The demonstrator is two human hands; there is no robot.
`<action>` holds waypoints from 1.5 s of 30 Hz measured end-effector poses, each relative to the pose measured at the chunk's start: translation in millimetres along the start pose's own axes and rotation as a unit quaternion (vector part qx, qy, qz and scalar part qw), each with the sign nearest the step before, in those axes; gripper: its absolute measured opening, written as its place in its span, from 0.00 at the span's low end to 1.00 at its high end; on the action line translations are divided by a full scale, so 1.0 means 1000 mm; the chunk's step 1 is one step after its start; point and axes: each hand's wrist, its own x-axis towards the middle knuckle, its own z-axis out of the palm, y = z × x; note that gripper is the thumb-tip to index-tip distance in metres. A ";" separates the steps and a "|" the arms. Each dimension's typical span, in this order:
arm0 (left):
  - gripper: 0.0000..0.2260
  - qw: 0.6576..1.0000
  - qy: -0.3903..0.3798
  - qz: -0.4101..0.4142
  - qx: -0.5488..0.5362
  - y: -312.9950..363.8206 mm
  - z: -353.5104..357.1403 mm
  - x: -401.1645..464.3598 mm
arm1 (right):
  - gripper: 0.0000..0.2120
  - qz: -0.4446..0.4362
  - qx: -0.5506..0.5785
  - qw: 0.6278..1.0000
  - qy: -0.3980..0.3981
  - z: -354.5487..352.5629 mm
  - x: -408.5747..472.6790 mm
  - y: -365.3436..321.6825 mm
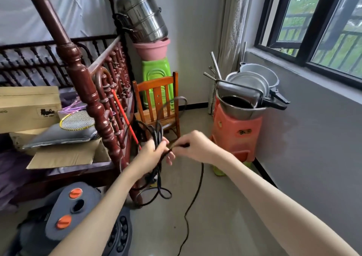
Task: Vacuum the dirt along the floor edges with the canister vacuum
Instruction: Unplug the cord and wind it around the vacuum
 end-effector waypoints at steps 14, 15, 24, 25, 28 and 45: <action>0.14 0.931 -0.111 -0.060 -0.343 0.025 -0.052 -0.023 | 0.07 0.074 0.291 0.951 0.073 -0.014 0.021 0.020; 0.15 0.924 -0.093 -0.055 -0.368 0.025 -0.061 -0.025 | 0.07 0.075 0.291 0.951 0.074 -0.011 0.022 0.020; 0.20 0.813 0.108 0.075 -0.567 0.019 -0.164 -0.055 | 0.06 0.241 0.305 0.921 0.035 0.078 0.048 0.063; 0.19 0.785 0.105 0.086 -0.604 0.013 -0.175 -0.059 | 0.04 0.256 0.301 0.918 0.029 0.093 0.049 0.068; 0.13 0.735 0.081 0.110 -0.665 -0.006 -0.196 -0.073 | 0.08 0.283 0.309 0.907 0.043 0.134 0.050 0.067; 0.14 0.952 0.245 -0.172 -0.064 -0.087 -0.122 -0.159 | 0.10 -0.180 0.040 0.947 -0.264 0.159 0.075 -0.122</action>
